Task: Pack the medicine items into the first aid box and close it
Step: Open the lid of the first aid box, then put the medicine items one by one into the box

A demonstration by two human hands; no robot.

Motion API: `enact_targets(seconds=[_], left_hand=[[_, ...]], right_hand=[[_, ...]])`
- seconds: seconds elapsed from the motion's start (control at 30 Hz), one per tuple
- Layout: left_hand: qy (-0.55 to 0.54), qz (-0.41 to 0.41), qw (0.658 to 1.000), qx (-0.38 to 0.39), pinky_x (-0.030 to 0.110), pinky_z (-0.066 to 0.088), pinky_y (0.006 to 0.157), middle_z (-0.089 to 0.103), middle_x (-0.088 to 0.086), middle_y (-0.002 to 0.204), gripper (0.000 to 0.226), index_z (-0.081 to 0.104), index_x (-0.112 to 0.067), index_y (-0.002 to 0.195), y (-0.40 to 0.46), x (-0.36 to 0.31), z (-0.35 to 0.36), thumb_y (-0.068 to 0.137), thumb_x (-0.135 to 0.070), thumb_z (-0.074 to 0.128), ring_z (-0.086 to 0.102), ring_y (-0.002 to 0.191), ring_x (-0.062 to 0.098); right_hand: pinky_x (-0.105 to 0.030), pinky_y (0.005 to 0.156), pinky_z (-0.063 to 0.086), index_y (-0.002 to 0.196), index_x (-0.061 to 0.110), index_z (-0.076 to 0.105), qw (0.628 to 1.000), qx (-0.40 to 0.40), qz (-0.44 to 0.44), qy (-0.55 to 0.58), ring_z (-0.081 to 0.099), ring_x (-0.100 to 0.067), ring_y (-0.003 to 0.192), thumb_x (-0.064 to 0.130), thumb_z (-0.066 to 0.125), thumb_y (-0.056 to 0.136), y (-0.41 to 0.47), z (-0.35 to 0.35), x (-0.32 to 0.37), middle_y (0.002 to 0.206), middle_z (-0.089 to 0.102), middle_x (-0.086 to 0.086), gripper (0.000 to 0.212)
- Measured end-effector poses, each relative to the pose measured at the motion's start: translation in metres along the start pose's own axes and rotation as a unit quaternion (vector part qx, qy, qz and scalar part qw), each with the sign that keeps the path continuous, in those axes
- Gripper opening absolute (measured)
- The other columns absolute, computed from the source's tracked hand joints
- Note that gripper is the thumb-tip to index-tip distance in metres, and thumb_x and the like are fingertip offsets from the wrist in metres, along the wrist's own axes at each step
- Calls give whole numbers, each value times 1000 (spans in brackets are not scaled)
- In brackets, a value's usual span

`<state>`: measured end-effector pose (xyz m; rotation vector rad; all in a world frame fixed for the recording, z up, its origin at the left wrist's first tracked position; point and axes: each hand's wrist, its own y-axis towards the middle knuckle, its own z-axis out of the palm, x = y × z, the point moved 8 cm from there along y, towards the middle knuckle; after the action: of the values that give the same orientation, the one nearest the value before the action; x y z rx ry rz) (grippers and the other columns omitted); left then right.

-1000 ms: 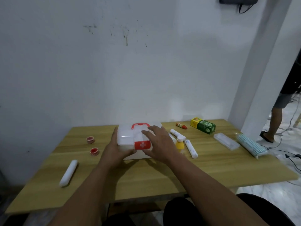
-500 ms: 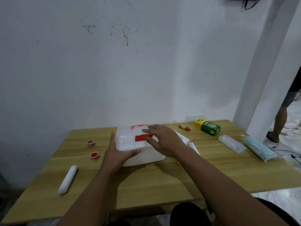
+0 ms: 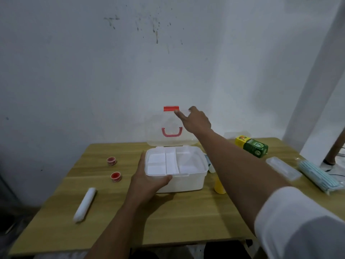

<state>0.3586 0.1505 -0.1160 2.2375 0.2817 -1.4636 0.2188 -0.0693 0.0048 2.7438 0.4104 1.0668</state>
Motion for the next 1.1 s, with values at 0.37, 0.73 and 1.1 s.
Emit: enact_targets(seconds=[0.37, 0.73, 1.1], left_hand=[[-1, -17, 1000, -7, 14, 50, 79, 55, -32, 126, 102, 35, -48, 146, 0, 6, -3, 63, -43, 93, 53, 116, -3], [31, -24, 999, 8, 40, 51, 99, 53, -20, 142, 113, 31, -48, 151, 21, 13, -1, 55, -70, 86, 53, 125, 12], [48, -17, 999, -14, 45, 49, 101, 51, -19, 145, 108, 32, -47, 152, 31, 18, 9, 59, -69, 82, 51, 128, 14]], right_hand=[[-47, 85, 49, 155, -1, 32, 959, 238, 153, 9, 55, -45, 128, 68, 49, 95, -9, 48, -37, 156, 40, -24, 92], [-33, 70, 43, 87, 4, 54, 984, 49, 98, -141, 63, -37, 95, 30, 65, 91, 18, -57, -156, 111, 70, -19, 28], [-56, 104, 44, 143, 13, 42, 938, 55, 216, -267, 47, -41, 127, 37, 64, 89, 11, -80, -306, 134, 47, -17, 63]])
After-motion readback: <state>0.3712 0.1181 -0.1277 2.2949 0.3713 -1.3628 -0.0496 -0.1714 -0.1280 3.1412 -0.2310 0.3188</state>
